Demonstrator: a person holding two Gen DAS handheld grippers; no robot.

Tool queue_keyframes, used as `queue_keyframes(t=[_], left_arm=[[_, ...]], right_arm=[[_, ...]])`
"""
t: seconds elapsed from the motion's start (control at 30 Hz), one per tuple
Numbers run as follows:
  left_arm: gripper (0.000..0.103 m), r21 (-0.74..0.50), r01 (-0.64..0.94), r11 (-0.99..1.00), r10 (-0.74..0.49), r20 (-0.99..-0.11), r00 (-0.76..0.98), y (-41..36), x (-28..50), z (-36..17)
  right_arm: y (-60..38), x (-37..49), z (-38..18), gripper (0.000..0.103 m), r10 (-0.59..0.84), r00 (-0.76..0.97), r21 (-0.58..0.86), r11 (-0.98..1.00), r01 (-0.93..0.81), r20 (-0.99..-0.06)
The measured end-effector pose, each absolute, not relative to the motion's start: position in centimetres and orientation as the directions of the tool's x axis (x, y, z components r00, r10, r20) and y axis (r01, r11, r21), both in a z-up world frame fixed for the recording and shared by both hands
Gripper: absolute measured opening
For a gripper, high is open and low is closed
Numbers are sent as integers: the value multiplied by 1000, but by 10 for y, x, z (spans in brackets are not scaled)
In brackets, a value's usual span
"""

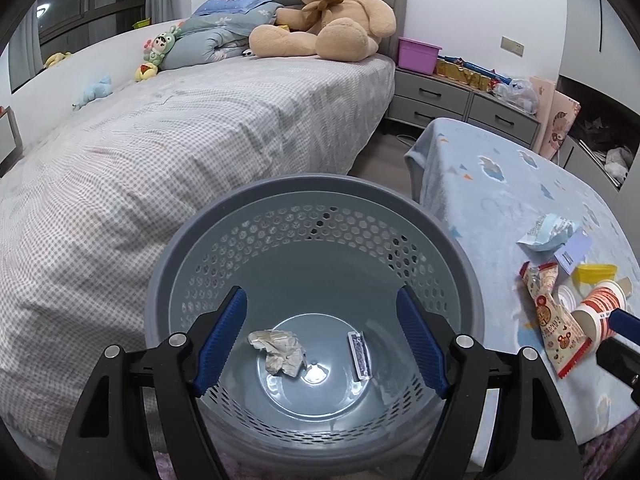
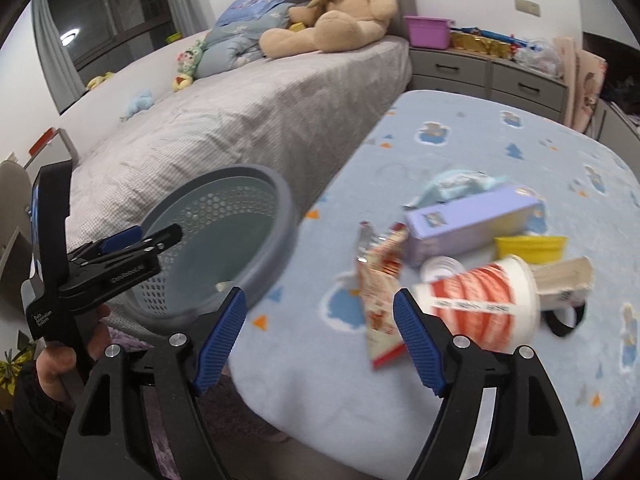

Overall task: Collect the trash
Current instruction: 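Move both tools back toward the trash on the table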

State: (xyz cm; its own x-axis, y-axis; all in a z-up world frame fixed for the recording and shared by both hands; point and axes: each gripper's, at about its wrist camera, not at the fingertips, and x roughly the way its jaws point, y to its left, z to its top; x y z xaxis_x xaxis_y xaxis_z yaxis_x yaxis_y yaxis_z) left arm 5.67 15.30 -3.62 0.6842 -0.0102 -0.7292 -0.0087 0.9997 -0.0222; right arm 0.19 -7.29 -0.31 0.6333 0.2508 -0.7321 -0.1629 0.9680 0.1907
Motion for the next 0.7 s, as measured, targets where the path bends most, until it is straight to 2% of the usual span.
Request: queue_keyframes(t=[0.2, 0.33, 0.53, 0.7], left_arm=[[74, -55, 22, 998, -55, -734, 677, 134, 45, -40], [74, -74, 53, 996, -90, -725, 683, 119, 37, -41], [74, -34, 110, 993, -100, -719, 687, 96, 31, -43], [74, -28, 114, 993, -99, -727, 680, 94, 32, -46]], right_arm=[[-112, -13, -5, 78, 165, 653, 155, 985, -73, -739], [-129, -16, -10, 85, 102, 662, 110, 993, -29, -742], [-142, -10, -23, 94, 62, 655, 82, 997, 0, -753], [-138, -1, -29, 96, 30, 655, 38, 999, -1, -755]])
